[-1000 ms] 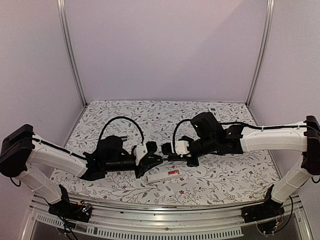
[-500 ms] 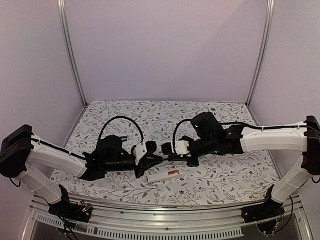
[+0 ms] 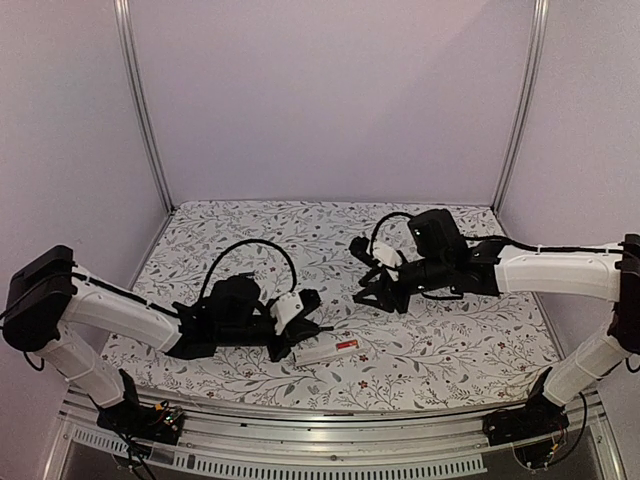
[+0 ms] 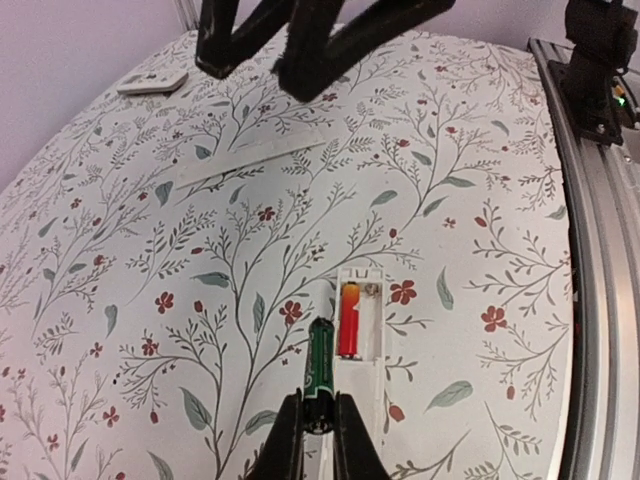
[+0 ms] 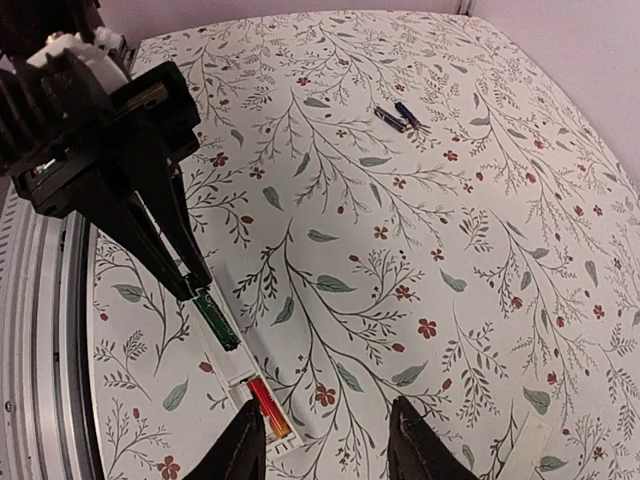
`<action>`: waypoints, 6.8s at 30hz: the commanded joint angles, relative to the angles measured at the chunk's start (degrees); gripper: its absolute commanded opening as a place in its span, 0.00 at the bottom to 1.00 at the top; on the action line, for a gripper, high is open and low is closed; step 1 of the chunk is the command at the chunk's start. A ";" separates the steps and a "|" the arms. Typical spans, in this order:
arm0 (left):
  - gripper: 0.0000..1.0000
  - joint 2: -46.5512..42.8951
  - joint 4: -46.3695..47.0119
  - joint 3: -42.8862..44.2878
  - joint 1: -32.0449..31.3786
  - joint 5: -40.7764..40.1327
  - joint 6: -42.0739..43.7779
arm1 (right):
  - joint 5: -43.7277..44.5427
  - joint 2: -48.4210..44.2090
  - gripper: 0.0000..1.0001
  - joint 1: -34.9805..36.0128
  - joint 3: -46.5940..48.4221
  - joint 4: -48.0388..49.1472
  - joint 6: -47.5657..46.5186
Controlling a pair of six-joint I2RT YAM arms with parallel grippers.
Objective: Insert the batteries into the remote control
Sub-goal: Pass from the right arm to the left, then place the battery in the battery compartment.
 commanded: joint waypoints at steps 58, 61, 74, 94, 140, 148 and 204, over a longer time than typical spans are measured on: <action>0.00 21.24 -14.92 17.22 -4.42 -1.31 2.68 | -11.85 18.29 0.16 -2.37 -2.53 -3.26 48.65; 0.00 21.92 -14.97 17.69 -4.82 -1.61 3.05 | -12.59 18.58 0.16 -2.31 -2.60 -2.57 49.09; 0.00 25.27 -16.02 19.21 -5.92 -3.01 4.48 | -13.59 17.81 0.24 -2.31 -2.11 -2.36 49.00; 0.00 25.94 -12.46 17.33 -5.93 -1.65 5.35 | -16.43 3.19 0.32 -5.03 -11.00 11.36 15.03; 0.00 27.53 -10.98 17.60 -5.81 3.66 9.62 | -26.52 13.88 0.16 -6.80 -29.83 42.57 40.28; 0.00 24.94 -15.99 17.29 -5.53 0.99 15.63 | -24.09 10.55 0.18 -6.87 -26.33 35.47 38.08; 0.00 23.89 -35.30 31.43 -4.30 3.23 27.76 | -14.29 4.90 0.25 -6.05 -16.94 3.83 39.87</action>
